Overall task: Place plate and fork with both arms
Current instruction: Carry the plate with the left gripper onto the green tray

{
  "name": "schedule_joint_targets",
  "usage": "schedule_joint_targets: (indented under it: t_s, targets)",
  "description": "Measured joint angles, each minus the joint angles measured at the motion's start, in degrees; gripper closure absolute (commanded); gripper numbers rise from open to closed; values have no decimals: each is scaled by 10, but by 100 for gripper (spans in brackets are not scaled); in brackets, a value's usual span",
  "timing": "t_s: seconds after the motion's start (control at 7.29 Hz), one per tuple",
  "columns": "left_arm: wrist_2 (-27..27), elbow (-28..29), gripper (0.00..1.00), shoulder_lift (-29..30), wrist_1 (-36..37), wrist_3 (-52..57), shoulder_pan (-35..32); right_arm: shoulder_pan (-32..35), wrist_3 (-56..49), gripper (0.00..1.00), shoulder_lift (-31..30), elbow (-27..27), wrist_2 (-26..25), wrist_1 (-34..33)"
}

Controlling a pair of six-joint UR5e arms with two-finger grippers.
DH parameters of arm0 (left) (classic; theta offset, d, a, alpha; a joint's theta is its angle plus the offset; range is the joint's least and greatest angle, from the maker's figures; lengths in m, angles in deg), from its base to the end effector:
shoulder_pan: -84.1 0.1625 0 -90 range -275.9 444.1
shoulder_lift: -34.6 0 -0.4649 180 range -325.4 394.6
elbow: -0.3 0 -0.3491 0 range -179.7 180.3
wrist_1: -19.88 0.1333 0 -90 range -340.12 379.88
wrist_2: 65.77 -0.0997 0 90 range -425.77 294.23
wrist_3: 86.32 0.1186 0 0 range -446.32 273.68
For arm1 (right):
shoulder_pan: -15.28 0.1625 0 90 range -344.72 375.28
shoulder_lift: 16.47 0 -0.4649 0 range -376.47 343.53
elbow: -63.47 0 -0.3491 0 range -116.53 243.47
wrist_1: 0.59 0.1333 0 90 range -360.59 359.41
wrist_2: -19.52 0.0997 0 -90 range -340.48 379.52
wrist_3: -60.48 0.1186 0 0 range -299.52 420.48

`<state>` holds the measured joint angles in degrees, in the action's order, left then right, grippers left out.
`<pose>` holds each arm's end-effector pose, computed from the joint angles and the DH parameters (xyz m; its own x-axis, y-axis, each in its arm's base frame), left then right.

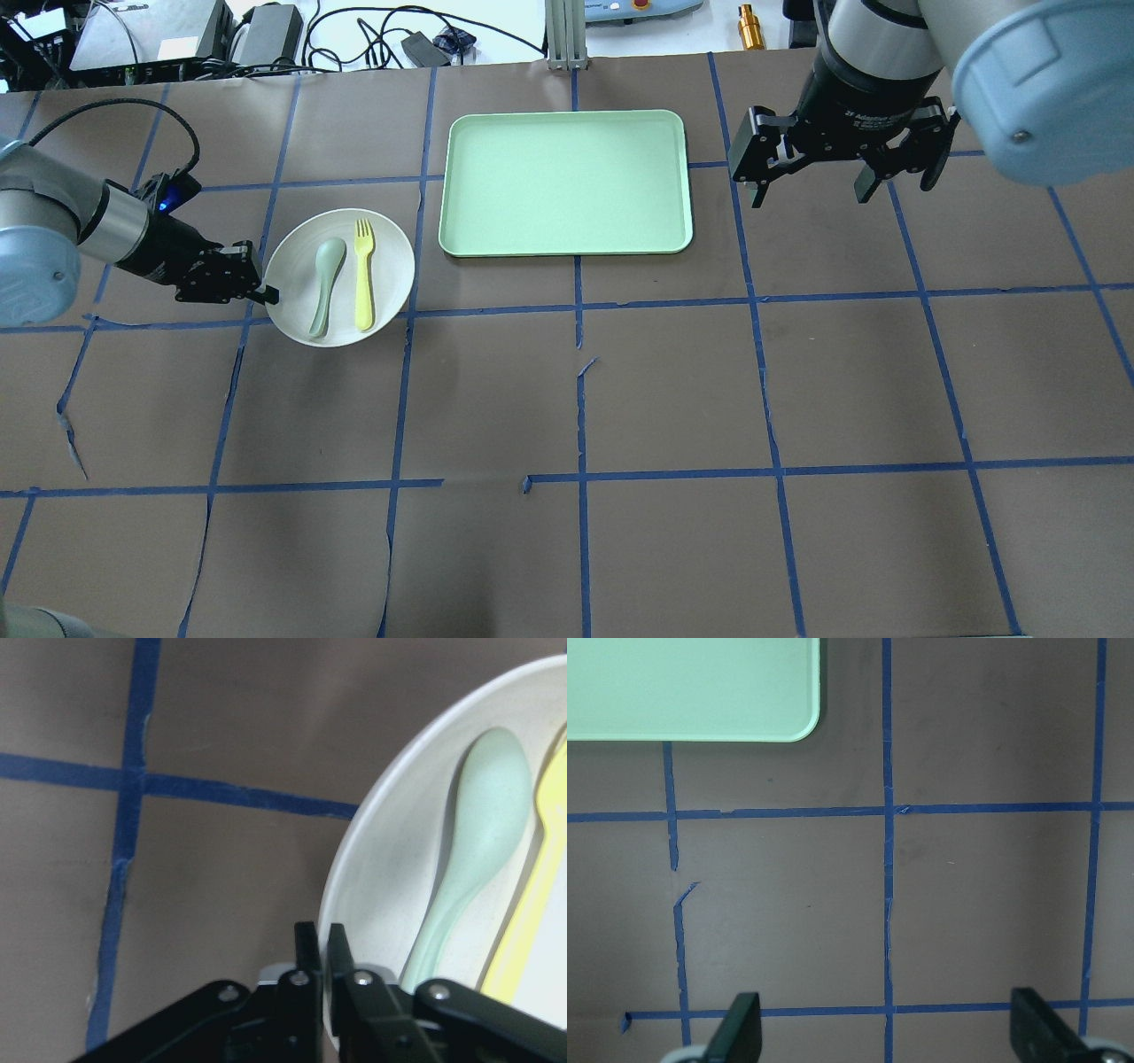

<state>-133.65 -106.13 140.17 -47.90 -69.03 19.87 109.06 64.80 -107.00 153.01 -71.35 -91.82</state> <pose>0.0573 -0.5280 0.3001 -0.8974 -0.1758 0.4048 -0.1694 0.9842 0.0519 0.1608 -0.4393 0.5188 -0.9999 0.0100 0.0122 0.0095 0.9992 -0.0398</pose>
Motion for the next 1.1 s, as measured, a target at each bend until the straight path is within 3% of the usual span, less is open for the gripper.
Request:
schedule_joint_targets:
  t_s: [0.41,1.1]
  targets:
    - [5,114,100,62,-1,-58,-98,0,0,0,0,1,0,0]
    - [6,316,100,212,4,-174,-205,0,0,0,0,2,0,0]
